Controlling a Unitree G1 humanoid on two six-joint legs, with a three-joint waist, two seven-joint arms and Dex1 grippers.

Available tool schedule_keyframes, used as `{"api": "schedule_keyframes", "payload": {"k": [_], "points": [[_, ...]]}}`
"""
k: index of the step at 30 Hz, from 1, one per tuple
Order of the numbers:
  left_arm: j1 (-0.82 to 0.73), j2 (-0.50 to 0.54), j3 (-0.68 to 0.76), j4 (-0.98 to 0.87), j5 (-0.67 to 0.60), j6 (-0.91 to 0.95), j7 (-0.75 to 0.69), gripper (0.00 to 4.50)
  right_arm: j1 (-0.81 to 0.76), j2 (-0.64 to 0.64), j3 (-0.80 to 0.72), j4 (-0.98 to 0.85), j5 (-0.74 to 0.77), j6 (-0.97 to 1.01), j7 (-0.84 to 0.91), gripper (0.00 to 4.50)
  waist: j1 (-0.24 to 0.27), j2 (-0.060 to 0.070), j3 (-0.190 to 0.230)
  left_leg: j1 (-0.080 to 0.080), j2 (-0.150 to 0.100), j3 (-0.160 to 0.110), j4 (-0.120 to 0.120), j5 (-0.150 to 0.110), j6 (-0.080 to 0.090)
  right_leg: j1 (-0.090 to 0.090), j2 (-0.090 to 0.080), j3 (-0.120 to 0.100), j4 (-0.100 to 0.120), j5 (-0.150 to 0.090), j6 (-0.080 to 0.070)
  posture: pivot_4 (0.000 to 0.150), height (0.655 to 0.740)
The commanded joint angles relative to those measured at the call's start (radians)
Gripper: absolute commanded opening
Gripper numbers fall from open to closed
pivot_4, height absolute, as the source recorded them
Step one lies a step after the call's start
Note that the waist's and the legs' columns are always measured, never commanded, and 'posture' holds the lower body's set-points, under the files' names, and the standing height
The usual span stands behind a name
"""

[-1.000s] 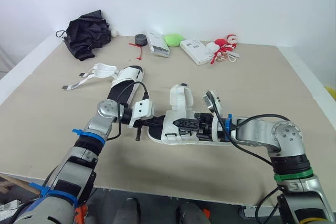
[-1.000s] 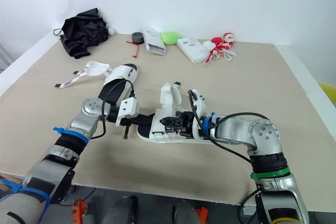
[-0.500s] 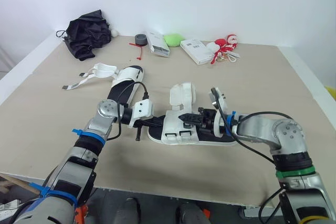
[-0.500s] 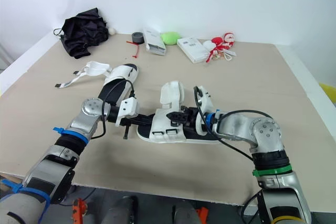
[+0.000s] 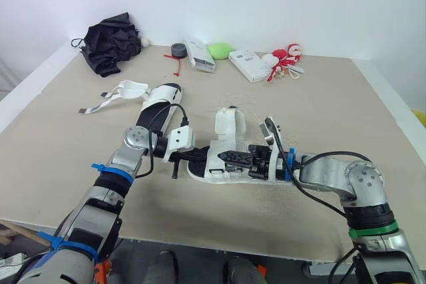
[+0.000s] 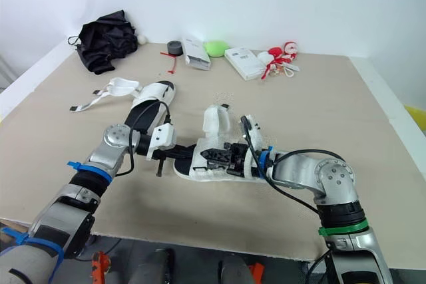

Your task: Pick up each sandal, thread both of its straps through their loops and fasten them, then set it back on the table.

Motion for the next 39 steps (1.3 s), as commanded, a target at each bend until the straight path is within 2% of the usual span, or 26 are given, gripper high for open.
{"api": "schedule_keyframes", "payload": {"k": [1,6,17,27,35,39], "points": [[0.065,0.005,-0.083,0.063,0.074,0.041,-0.026,0.0,0.01,-0.007,0.008,-0.042,0.023,0.005,0.013,0.11,0.0,0.0,0.0,0.0,0.0,0.0,0.0,0.0,0.0,0.0,0.0,0.0,0.0,0.0,0.0,0.15,0.7322],[0.07,0.008,-0.083,0.06,0.075,0.043,-0.025,0.0,0.005,-0.043,0.032,-0.025,0.023,0.003,-0.004,0.11,0.0,0.0,0.0,0.0,0.0,0.0,0.0,0.0,0.0,0.0,0.0,0.0,0.0,0.0,-0.001,0.15,0.7322],[0.069,0.002,-0.081,0.063,0.07,0.05,-0.024,0.0,-0.137,-0.057,-0.081,0.075,0.023,0.019,0.075,0.11,0.0,0.0,0.0,0.0,0.0,0.0,0.0,0.0,0.001,0.0,0.0,0.0,0.0,-0.001,0.0,0.15,0.7322],[0.066,0.006,-0.08,0.062,0.068,0.054,-0.024,0.0,-0.047,-0.056,0.019,0.019,-0.001,0.012,0.018,0.11,0.0,0.0,0.0,0.0,0.0,0.0,0.0,-0.001,0.001,0.001,0.0,0.0,0.0,-0.001,-0.001,0.15,0.7322],[0.069,0.007,-0.08,0.058,0.067,0.056,-0.026,0.0,-0.023,-0.074,0.033,-0.019,0.02,0.0,0.024,0.11,0.0,0.0,0.0,0.0,0.0,0.0,0.0,-0.001,0.002,0.001,0.0,-0.001,0.0,-0.001,-0.001,0.15,0.7322],[0.069,0.005,-0.08,0.057,0.067,0.056,-0.026,0.0,-0.012,-0.077,0.034,-0.032,-0.037,-0.001,0.051,0.11,0.0,0.0,0.0,0.0,0.0,0.0,0.0,-0.002,0.003,0.001,0.0,-0.001,0.0,-0.002,-0.001,0.15,0.7322]]}}
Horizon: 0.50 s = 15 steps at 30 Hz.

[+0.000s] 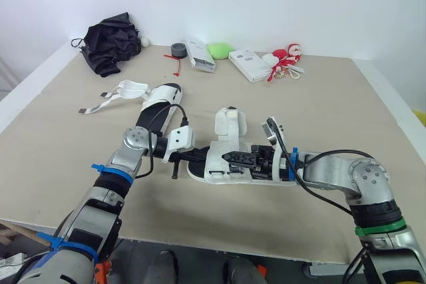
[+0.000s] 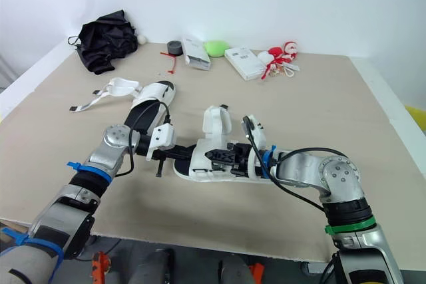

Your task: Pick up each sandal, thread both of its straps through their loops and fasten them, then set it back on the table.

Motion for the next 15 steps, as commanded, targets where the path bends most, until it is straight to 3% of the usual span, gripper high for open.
{"api": "schedule_keyframes", "payload": {"k": [1,9,15], "points": [[0.064,0.003,-0.08,0.065,0.072,0.048,-0.023,0.0,0.011,-0.006,0.003,-0.05,-0.044,0.003,0.037,0.11,0.0,0.0,0.0,0.0,0.0,0.0,0.0,0.0,0.0,0.0,0.0,0.0,0.0,0.0,0.0,0.15,0.7322],[0.066,0.004,-0.08,0.061,0.072,0.05,-0.023,0.0,0.038,-0.001,0.007,-0.077,-0.242,0.022,0.173,0.11,0.0,0.0,0.0,0.0,0.0,0.0,0.0,0.0,0.0,0.0,0.0,0.0,0.0,0.0,0.0,0.15,0.7322],[0.068,0.006,-0.08,0.055,0.072,0.055,-0.023,0.0,0.048,-0.008,-0.011,-0.08,-0.212,0.061,0.267,0.11,0.0,0.0,0.0,0.001,0.0,0.0,0.0,0.0,0.001,0.001,0.0,0.0,0.0,-0.001,0.0,0.15,0.7322]]}}
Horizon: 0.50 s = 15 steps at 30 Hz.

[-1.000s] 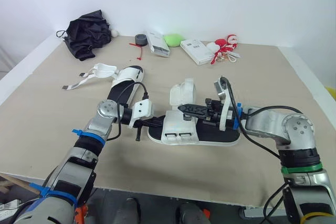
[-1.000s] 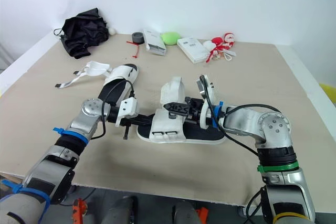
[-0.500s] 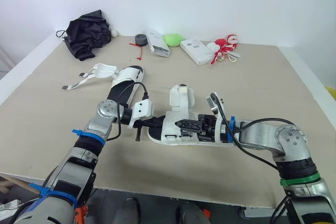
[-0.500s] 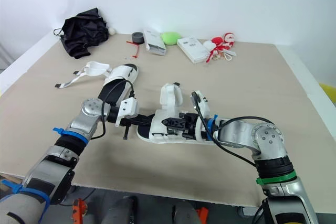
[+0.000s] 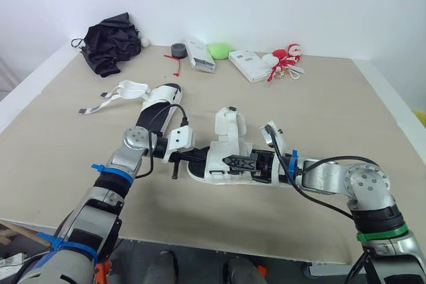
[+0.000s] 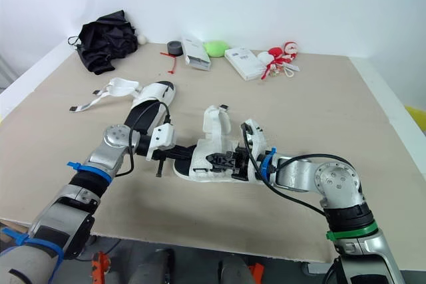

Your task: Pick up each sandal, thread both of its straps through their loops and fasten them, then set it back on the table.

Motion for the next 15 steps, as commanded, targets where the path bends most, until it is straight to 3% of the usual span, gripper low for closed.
{"api": "schedule_keyframes", "payload": {"k": [1,9,12,15], "points": [[0.068,0.006,-0.08,0.058,0.072,0.042,-0.022,0.0,0.013,-0.016,-0.006,-0.032,0.02,0.046,0.065,0.11,0.0,0.0,0.0,0.0,0.0,0.0,0.0,0.0,0.0,0.0,0.0,0.0,0.0,0.0,0.0,0.15,0.7322],[0.067,0.006,-0.079,0.056,0.074,0.042,-0.025,0.0,0.016,-0.026,0.055,-0.092,-0.195,0.089,0.167,0.11,0.0,0.0,0.0,0.0,0.0,-0.001,0.0,-0.003,0.005,0.001,0.0,-0.002,0.0,-0.001,0.003,0.15,0.7322],[0.066,0.006,-0.079,0.055,0.074,0.042,-0.025,0.0,0.015,-0.016,0.041,-0.085,-0.255,0.074,0.195,1.04,0.0,0.0,-0.001,0.001,0.0,-0.003,0.0,-0.004,0.006,0.002,0.0,-0.003,0.0,-0.002,0.003,0.15,0.7322],[0.065,0.006,-0.08,0.058,0.075,0.04,-0.024,0.0,-0.014,-0.001,-0.01,-0.056,-0.217,0.079,0.224,2.32,0.0,0.0,-0.001,0.002,0.0,-0.005,0.0,-0.004,0.006,0.003,0.0,-0.005,0.0,-0.004,-0.002,0.15,0.7322]]}}
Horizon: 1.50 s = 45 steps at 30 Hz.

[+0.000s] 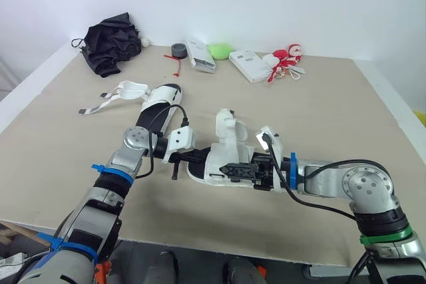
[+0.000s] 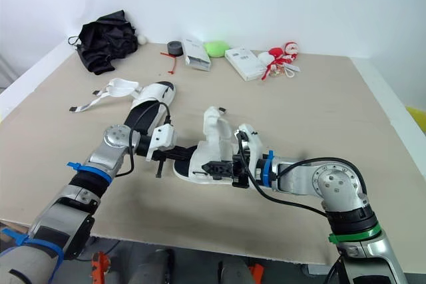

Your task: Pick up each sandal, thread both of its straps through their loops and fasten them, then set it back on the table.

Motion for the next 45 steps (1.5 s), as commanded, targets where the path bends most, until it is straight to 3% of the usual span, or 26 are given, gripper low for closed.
{"api": "schedule_keyframes", "payload": {"k": [1,4,15,18,24,26,33,45], "points": [[0.062,0.007,-0.08,0.066,0.077,0.037,-0.011,0.0,-0.019,0.008,-0.034,0.03,0.029,0.032,0.031,2.68,0.0,0.0,0.0,0.0,0.0,0.0,0.0,0.0,0.0,0.0,0.0,0.0,0.0,0.0,-0.001,0.15,0.7322],[0.061,0.006,-0.081,0.067,0.077,0.037,-0.014,0.0,-0.063,0.009,-0.079,0.072,0.094,0.04,0.055,4.14,0.0,0.0,0.0,0.0,0.0,0.0,0.0,0.0,0.0,0.0,0.0,0.0,0.0,0.0,0.0,0.15,0.7322],[0.059,-0.001,-0.084,0.072,0.08,0.034,-0.015,0.0,-0.2,0.047,-0.074,0.175,0.03,0.093,0.045,4.14,0.001,0.001,0.001,-0.001,-0.001,-0.001,0.0,0.0,0.0,0.0,0.0,-0.001,0.0,0.002,0.004,0.15,0.7322],[0.059,-0.001,-0.084,0.072,0.08,0.034,-0.012,0.0,-0.204,0.057,-0.086,0.176,0.004,0.094,0.053,3.51,0.001,0.001,0.001,-0.001,-0.001,-0.001,0.0,0.0,0.0,0.0,0.0,-0.001,0.0,0.002,0.003,0.15,0.7322],[0.066,0.001,-0.083,0.063,0.078,0.039,-0.012,0.0,-0.193,0.069,-0.121,0.14,-0.017,0.086,0.079,0.74,0.001,0.001,0.001,-0.001,-0.001,-0.001,0.0,0.0,0.0,0.0,0.0,-0.001,0.0,0.002,0.004,0.15,0.7322],[0.067,0.001,-0.083,0.063,0.078,0.039,-0.011,0.0,-0.19,0.071,-0.126,0.126,-0.02,0.09,0.086,0.15,0.001,0.001,0.001,-0.001,-0.001,-0.001,0.0,0.0,0.0,0.0,0.0,-0.001,0.0,0.002,0.004,0.15,0.7322],[0.056,-0.001,-0.081,0.074,0.079,0.035,-0.007,0.0,-0.19,0.054,-0.105,0.102,-0.012,0.146,0.112,0.15,0.001,0.001,0.001,-0.001,-0.001,-0.001,0.0,0.0,0.0,0.0,0.0,-0.001,0.0,0.002,0.004,0.15,0.7322],[0.054,-0.003,-0.08,0.077,0.079,0.033,-0.007,0.0,-0.13,0.043,-0.075,0.059,-0.179,0.149,0.163,0.15,0.001,0.001,0.001,-0.001,-0.001,-0.002,0.0,0.0,0.0,0.0,0.0,-0.002,0.0,0.002,0.004,0.15,0.7322]]}}
